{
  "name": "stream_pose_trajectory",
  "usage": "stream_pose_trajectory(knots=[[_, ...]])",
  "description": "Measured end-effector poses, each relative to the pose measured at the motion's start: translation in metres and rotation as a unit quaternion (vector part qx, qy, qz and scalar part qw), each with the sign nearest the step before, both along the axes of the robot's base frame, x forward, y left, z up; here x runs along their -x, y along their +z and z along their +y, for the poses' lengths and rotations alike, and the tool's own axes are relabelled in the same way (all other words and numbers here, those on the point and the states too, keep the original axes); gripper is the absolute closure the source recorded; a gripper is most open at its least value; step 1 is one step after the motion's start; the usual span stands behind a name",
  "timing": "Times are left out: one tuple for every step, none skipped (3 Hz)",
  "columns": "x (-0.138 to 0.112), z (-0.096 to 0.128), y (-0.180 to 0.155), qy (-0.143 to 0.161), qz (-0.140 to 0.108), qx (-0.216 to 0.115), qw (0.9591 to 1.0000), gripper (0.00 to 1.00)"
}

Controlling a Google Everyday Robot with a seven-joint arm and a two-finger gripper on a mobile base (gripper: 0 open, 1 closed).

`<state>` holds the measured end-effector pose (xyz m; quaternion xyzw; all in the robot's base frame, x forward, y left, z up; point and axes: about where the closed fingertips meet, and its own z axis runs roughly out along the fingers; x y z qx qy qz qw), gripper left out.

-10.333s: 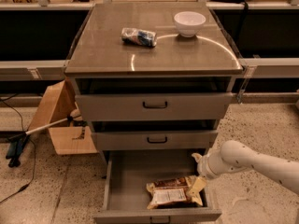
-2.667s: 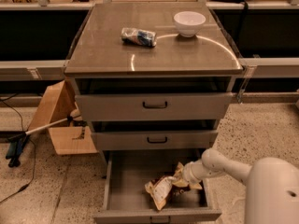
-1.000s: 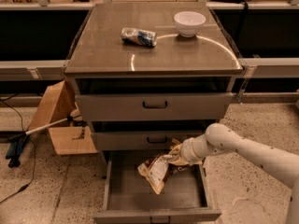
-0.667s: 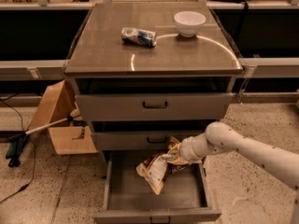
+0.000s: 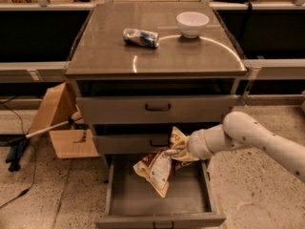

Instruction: Pick brown chip bag from bottom drawer and place on counter

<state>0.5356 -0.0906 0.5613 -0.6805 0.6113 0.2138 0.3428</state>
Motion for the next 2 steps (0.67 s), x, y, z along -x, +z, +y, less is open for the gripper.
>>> stream_pose_trajectory(knots=[[0.012,0.007,0.054,0.023,-0.031,-0.009,0.9992,1.0],[0.023,0.015,0.109,0.049,-0.067,-0.017,0.9964,1.0]])
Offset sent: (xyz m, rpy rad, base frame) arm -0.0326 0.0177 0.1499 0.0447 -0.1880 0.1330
